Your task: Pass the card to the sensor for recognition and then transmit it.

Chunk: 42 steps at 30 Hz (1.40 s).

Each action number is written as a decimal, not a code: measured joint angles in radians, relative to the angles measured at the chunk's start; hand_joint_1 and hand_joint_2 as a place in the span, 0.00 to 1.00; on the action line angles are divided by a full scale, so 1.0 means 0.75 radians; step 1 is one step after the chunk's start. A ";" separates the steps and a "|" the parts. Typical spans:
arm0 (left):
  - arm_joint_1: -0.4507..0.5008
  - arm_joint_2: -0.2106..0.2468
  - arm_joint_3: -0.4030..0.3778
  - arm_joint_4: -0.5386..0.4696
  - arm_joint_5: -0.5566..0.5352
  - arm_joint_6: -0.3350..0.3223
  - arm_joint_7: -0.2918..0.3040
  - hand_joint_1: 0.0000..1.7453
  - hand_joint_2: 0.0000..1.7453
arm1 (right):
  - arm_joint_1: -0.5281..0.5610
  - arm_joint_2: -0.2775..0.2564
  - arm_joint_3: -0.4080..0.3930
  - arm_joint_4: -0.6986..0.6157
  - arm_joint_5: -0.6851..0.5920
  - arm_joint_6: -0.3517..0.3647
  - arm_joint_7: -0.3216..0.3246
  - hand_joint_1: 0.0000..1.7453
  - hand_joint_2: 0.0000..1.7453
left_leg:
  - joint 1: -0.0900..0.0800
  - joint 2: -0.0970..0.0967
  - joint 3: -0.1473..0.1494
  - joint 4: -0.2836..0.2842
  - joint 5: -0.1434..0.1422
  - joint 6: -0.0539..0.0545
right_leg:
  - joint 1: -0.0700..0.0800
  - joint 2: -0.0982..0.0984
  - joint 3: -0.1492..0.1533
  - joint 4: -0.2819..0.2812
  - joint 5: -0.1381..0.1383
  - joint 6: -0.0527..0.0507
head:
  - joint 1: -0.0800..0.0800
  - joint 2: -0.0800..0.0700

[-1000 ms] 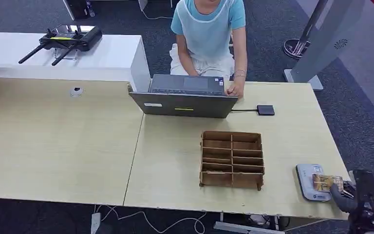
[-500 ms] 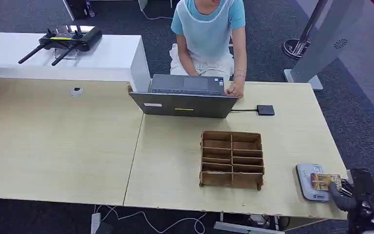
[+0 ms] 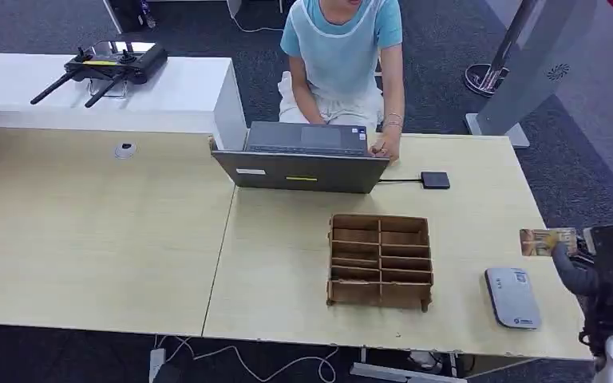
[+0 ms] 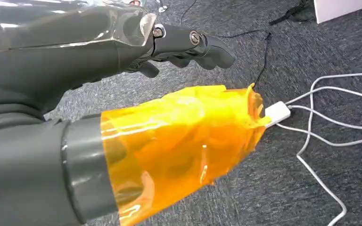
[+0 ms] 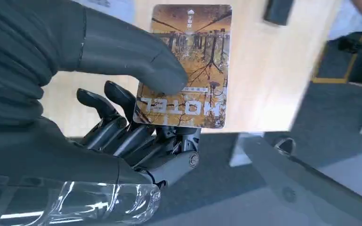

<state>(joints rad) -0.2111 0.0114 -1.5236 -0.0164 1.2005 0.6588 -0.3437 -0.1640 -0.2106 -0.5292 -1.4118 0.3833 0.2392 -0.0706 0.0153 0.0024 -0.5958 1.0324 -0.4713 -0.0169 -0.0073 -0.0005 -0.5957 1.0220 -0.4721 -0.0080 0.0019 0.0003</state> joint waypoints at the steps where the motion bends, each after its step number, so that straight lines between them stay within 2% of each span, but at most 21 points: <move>1: 0.000 0.000 0.000 0.000 0.000 0.001 -0.001 0.00 0.00 | -0.024 -0.005 0.013 -0.016 0.009 -0.007 0.008 1.00 1.00 | 0.000 0.000 0.000 0.000 0.000 0.001 | 0.000 0.000 0.000 0.000 0.000 0.000 | 0.001 0.000; 5: 0.003 -0.001 0.000 0.000 -0.003 0.003 -0.002 0.00 0.00 | -0.077 -0.011 0.048 -0.053 0.068 -0.030 -0.004 1.00 1.00 | 0.000 -0.002 -0.001 0.000 0.001 0.001 | 0.000 -0.002 0.001 0.001 0.000 0.000 | 0.001 0.000; 9: -0.003 -0.003 0.000 0.000 -0.035 0.009 0.004 0.00 0.00 | -0.211 -0.007 0.143 -0.087 0.345 -0.115 0.038 1.00 1.00 | -0.001 0.002 -0.001 0.000 0.002 0.000 | 0.000 0.002 -0.001 0.002 0.001 0.000 | 0.001 0.000; 13: -0.018 -0.015 0.000 0.000 -0.097 0.005 0.006 0.00 0.00 | -0.387 0.011 0.305 -0.082 0.636 -0.162 0.089 1.00 1.00 | 0.000 0.001 0.000 0.000 0.005 -0.001 | 0.000 0.001 -0.001 0.002 0.003 -0.001 | 0.001 0.000; 18: -0.037 -0.034 0.000 0.000 -0.172 0.003 0.026 0.00 0.00 | -0.584 0.014 0.541 0.008 1.136 -0.208 0.172 1.00 1.00 | 0.000 0.001 -0.001 0.000 0.007 -0.001 | 0.000 0.001 -0.001 0.003 0.004 -0.002 | 0.000 0.000; 23: -0.058 -0.049 0.000 0.000 -0.216 -0.007 0.031 0.00 0.00 | -0.738 0.032 0.753 0.162 1.444 -0.211 0.216 1.00 1.00 | 0.000 -0.001 -0.001 0.000 0.008 -0.001 | 0.000 0.000 -0.002 0.003 0.005 -0.002 | 0.001 0.000; 25: -0.062 -0.054 0.000 0.000 -0.220 -0.013 0.031 0.00 0.00 | -0.782 0.039 0.816 0.218 1.486 -0.209 0.219 1.00 1.00 | 0.000 -0.001 -0.001 0.000 0.008 -0.001 | 0.000 -0.001 -0.002 0.003 0.005 -0.002 | 0.000 0.000; 30: -0.071 -0.060 0.000 0.000 -0.237 -0.030 0.022 0.00 0.00 | -0.890 0.069 0.909 0.389 1.518 -0.210 0.164 1.00 1.00 | 0.000 -0.002 -0.002 0.000 0.008 -0.001 | 0.000 -0.001 -0.002 0.003 0.005 -0.002 | 0.001 0.000; 36: -0.079 -0.067 0.000 0.000 -0.265 -0.037 0.021 0.00 0.00 | -0.982 0.129 0.976 0.579 1.516 -0.242 0.149 1.00 1.00 | 0.000 -0.003 -0.002 0.000 0.008 -0.002 | 0.000 -0.002 -0.002 0.003 0.005 -0.002 | 0.001 0.000; 42: -0.084 -0.068 0.000 0.000 -0.264 -0.057 0.016 0.00 0.00 | -1.032 0.186 1.008 0.677 1.518 -0.243 0.152 1.00 1.00 | 0.000 -0.002 -0.002 0.000 0.008 -0.002 | 0.000 -0.002 -0.003 0.003 0.005 -0.002 | 0.001 0.000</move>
<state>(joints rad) -0.2743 -0.0393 -1.5236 -0.0164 1.0021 0.6157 -0.3315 -0.9382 -0.0714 0.2266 -0.9038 1.5217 0.0568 0.0431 0.0153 0.0005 -0.5972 1.0326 -0.4653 -0.0182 -0.0072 -0.0018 -0.5976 1.0243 -0.4686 -0.0095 0.0023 0.0004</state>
